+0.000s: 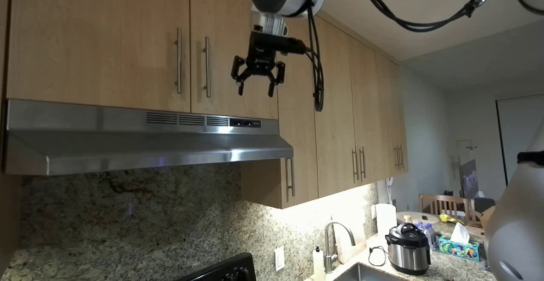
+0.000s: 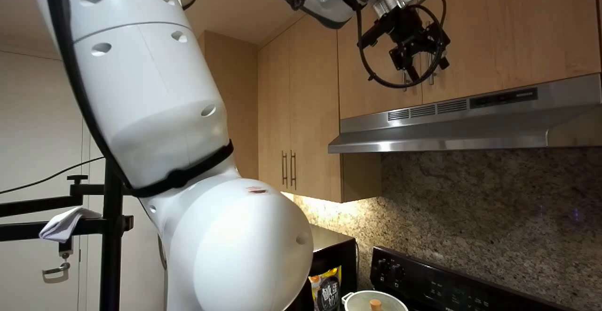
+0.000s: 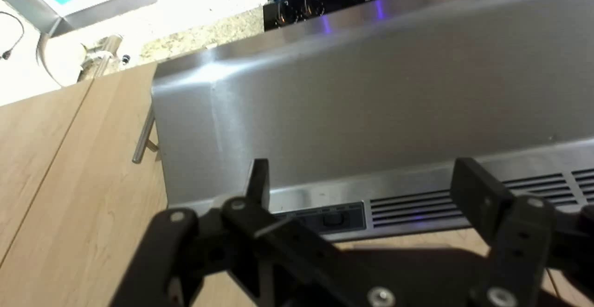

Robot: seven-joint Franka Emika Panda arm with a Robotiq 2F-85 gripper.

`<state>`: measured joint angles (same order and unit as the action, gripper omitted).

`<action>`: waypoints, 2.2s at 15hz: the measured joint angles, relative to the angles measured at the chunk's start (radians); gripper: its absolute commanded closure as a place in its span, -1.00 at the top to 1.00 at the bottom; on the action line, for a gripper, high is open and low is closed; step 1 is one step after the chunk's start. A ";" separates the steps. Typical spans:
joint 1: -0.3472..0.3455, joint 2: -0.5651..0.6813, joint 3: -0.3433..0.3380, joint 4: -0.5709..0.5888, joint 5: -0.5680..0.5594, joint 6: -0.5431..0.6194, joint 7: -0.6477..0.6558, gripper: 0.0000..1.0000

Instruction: Fully close the cupboard

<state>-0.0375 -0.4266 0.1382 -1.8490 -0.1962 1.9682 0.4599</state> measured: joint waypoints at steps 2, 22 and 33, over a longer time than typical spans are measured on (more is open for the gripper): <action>0.009 -0.053 -0.020 -0.038 0.005 -0.037 -0.063 1.00; 0.064 -0.333 -0.272 -0.574 0.079 -0.099 -0.509 1.00; 0.068 -0.097 -0.267 -0.520 0.118 0.007 -0.534 1.00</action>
<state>0.0306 -0.5240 -0.1288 -2.3693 -0.0783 1.9754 -0.0741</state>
